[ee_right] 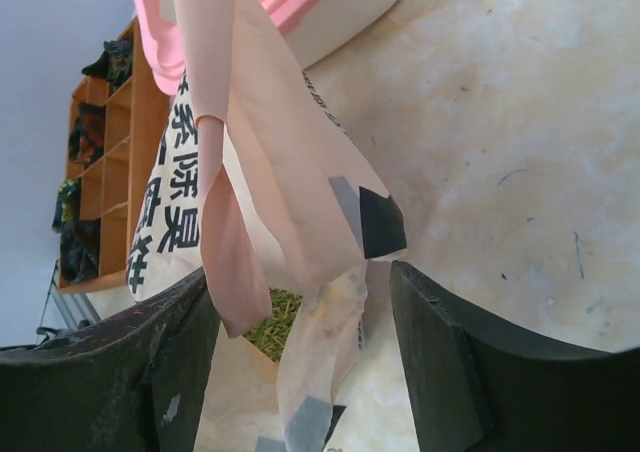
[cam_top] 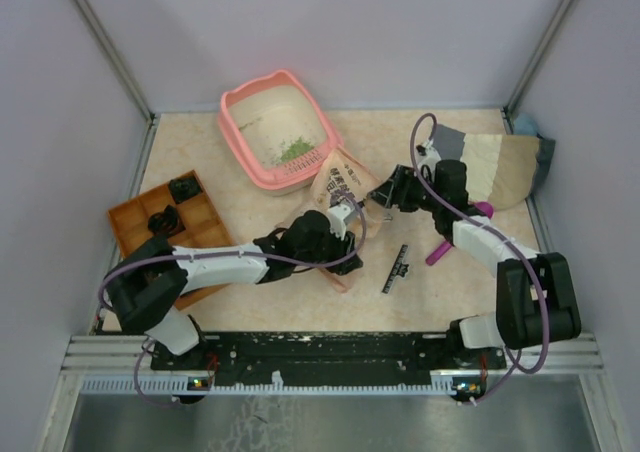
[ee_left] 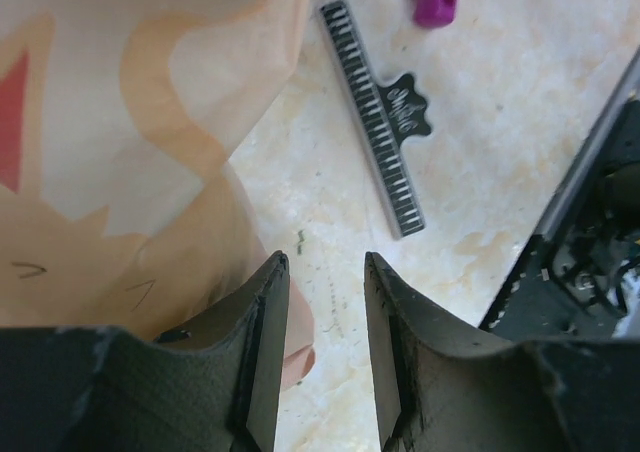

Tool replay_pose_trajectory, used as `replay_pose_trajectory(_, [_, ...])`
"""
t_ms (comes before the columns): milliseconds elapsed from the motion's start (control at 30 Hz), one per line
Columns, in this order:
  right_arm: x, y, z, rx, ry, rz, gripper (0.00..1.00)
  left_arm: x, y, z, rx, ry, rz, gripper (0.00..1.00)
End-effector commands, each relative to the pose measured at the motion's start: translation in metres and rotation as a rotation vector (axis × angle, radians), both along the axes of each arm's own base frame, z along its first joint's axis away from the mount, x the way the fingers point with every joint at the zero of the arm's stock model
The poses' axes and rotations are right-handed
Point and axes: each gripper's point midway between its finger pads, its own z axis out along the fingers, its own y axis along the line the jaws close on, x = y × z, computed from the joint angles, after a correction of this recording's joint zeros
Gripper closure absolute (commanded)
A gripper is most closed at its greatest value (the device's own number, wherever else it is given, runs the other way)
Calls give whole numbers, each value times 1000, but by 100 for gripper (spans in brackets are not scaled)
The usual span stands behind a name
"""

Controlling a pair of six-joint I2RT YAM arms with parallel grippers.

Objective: Fill the litter box with clean litter
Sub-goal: Close the cat litter bag at the center of the board.

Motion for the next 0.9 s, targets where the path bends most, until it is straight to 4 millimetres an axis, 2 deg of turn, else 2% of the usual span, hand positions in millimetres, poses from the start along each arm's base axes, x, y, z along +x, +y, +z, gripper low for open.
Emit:
replay_pose_trajectory(0, [14,17,38,94,-137,86,35,4,7,-25,59,-42,24,58])
replay_pose_trajectory(67, [17,19,40,99,-152,96,40,3,23,-42,139,-18,59,59])
replay_pose_trajectory(133, [25,20,45,85,-187,101,51,1,41,-57,218,0,97,59])
replay_pose_trajectory(267, [45,17,63,42,-268,87,94,-9,83,-83,356,39,171,59])
replay_pose_trajectory(300, [50,16,65,24,-283,78,100,-12,92,-87,377,52,192,59])
replay_pose_trajectory(400, [66,8,70,-38,-321,39,100,-21,115,-99,426,79,227,59])
replay_pose_trajectory(533, [82,7,68,-53,-314,53,100,-28,131,-108,452,94,252,58])
replay_pose_trajectory(633, [84,15,62,-27,-302,95,100,-28,132,-108,457,96,257,58])
replay_pose_trajectory(800, [76,10,48,-35,-203,69,99,-25,125,-99,429,92,259,57])
replay_pose_trajectory(867, [65,4,48,-67,-148,46,78,-24,119,-94,407,97,255,56])
